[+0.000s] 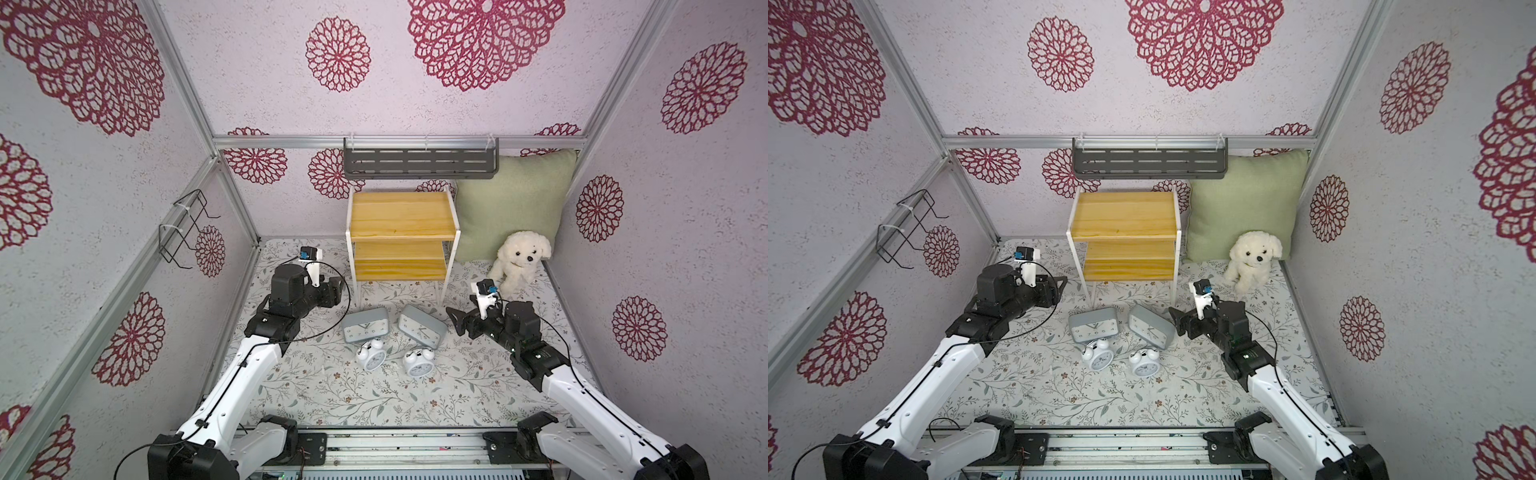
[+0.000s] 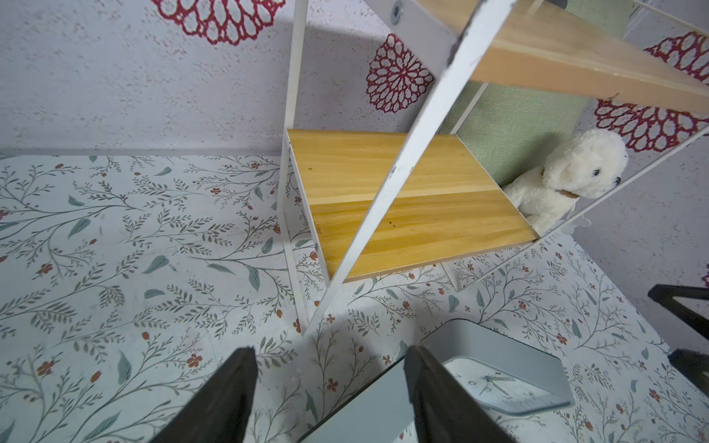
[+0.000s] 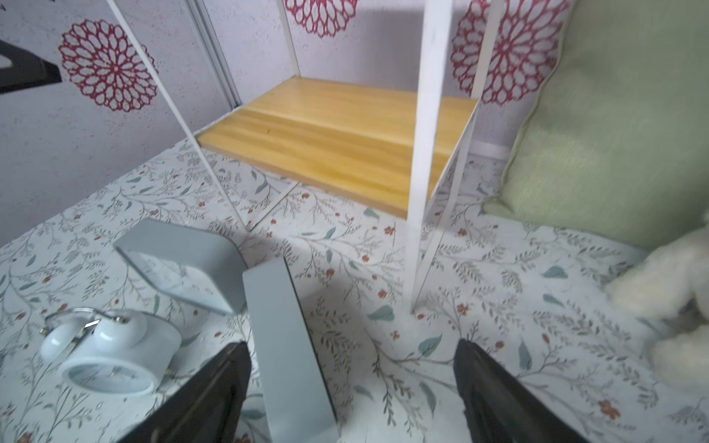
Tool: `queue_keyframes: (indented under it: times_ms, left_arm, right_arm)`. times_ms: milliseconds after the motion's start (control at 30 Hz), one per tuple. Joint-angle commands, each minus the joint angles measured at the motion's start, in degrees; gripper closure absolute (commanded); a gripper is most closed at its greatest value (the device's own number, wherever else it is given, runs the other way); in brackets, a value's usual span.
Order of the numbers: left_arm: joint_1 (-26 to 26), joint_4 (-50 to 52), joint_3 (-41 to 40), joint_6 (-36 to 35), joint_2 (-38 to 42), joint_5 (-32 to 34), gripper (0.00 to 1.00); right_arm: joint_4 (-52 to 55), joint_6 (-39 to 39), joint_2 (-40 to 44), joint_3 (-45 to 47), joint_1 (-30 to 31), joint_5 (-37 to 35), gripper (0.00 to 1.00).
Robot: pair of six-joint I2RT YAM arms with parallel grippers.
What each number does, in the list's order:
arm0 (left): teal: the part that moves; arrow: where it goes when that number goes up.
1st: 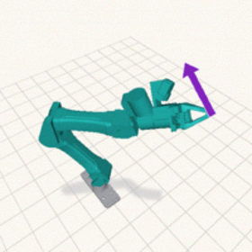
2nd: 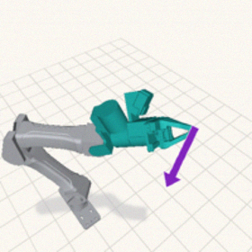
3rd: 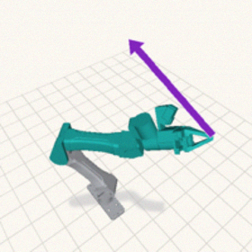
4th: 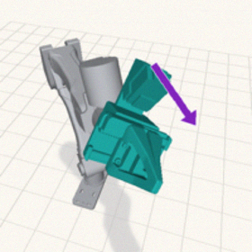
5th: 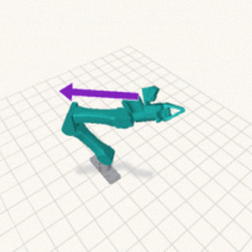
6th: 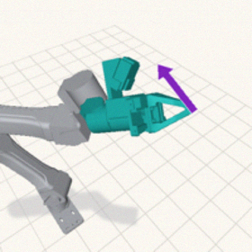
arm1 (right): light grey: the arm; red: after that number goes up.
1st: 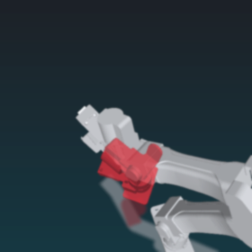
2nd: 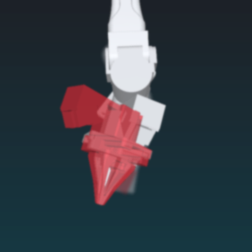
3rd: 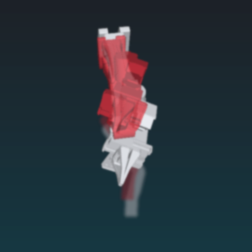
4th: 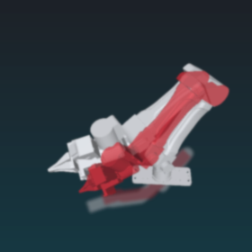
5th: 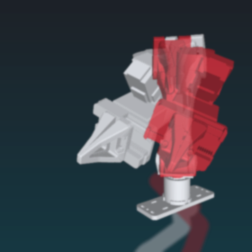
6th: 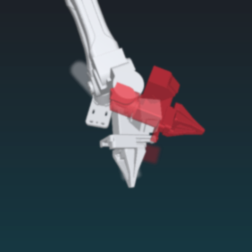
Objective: Place the alarm clocks on the shelf by style
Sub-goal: Pick up the alarm from the center of the board.
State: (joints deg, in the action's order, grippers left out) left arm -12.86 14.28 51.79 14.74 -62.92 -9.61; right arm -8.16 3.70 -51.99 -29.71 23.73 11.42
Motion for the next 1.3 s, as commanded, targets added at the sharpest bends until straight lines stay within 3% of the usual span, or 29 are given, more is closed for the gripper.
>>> queue_keyframes:
  times_ms: [0, 367, 833, 1100, 1267]
  left_arm:
    - [-0.1, 0.7, -0.8, -0.7, 1.5, 0.7, 0.31]
    - [-0.1, 1.4, -1.3, -1.0, 2.3, -0.5, 0.31]
    - [-0.1, 1.7, -1.7, -1.6, 2.7, -0.7, 0.31]
    - [-0.1, 1.7, -1.7, -1.9, 2.5, -0.6, 0.32]
    - [-0.1, 1.9, -1.7, -2.1, 2.5, -0.4, 0.32]
  right_arm:
    - [2.6, 4.1, 2.1, 1.9, 1.2, 3.4, 0.10]
    - [5.1, 5.2, -2.2, 2.9, 6.5, -0.7, 0.04]
    - [-1.4, 3.8, -10.7, 1.9, 7.7, -4.4, 0.09]
    - [-7.0, 3.6, -16.0, 0.8, 7.8, -2.9, 0.21]
    - [-7.3, 3.0, -17.9, 0.4, 7.9, -2.8, 0.41]
